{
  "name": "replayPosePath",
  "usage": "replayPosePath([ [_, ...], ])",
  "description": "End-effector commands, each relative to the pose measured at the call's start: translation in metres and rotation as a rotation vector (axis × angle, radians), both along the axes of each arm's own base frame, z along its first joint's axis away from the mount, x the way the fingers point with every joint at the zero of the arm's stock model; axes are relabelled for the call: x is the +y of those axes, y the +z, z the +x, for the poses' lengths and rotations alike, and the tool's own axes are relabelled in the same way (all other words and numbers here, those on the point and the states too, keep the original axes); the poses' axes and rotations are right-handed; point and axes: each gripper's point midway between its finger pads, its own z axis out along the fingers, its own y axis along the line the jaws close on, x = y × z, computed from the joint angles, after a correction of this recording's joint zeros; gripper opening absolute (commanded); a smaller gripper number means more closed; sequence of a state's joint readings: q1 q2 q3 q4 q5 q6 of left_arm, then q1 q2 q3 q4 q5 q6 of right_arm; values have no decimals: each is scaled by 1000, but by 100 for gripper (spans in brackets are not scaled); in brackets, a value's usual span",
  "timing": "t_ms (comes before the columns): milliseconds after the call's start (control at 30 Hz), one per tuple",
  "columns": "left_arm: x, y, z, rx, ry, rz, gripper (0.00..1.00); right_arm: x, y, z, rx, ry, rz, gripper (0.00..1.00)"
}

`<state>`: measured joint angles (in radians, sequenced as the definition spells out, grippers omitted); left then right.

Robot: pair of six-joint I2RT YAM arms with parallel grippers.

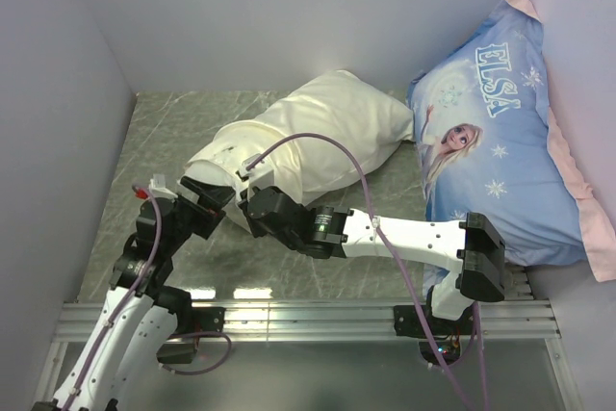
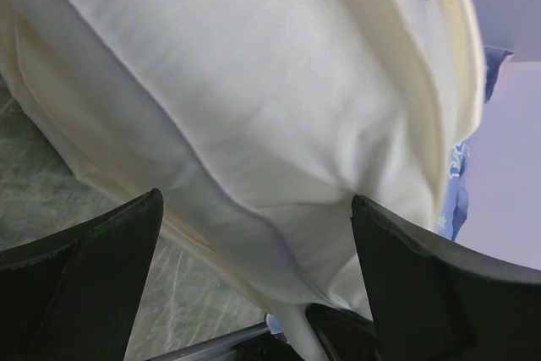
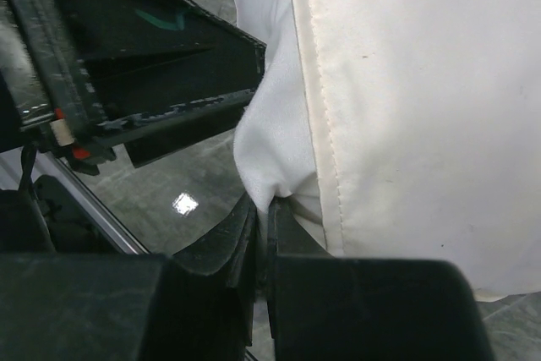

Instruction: Remove the pillowcase from the pillow

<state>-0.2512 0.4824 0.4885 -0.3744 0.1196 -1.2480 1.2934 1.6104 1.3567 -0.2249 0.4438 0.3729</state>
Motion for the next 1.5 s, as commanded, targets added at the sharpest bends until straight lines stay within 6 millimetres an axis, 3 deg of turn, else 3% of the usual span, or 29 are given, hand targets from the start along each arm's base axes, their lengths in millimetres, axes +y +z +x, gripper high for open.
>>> replayPosePath([
  [0,0,44,-5,-115,-15,-30,99,9,54,-2,-28,3,165,0],
  [200,11,42,-12,-96,39,-25,99,10,55,-2,-25,-1,165,0],
  [467,-2,11,6,-35,5,-100,99,11,61,-4,-25,8,169,0],
  [633,5,0,14,-24,40,-152,99,8,66,0,-34,-7,165,0],
  [867,20,2,19,-52,78,-192,99,3,71,7,-41,-37,164,0],
  [1000,17,-7,23,-39,48,-230,99,0,80,8,-47,-46,181,0],
  [1233,36,-6,33,-87,83,-254,99,-10,92,9,-63,-61,194,0],
  [1467,34,-6,42,-88,35,-264,99,-1,100,0,-43,-4,233,0],
])
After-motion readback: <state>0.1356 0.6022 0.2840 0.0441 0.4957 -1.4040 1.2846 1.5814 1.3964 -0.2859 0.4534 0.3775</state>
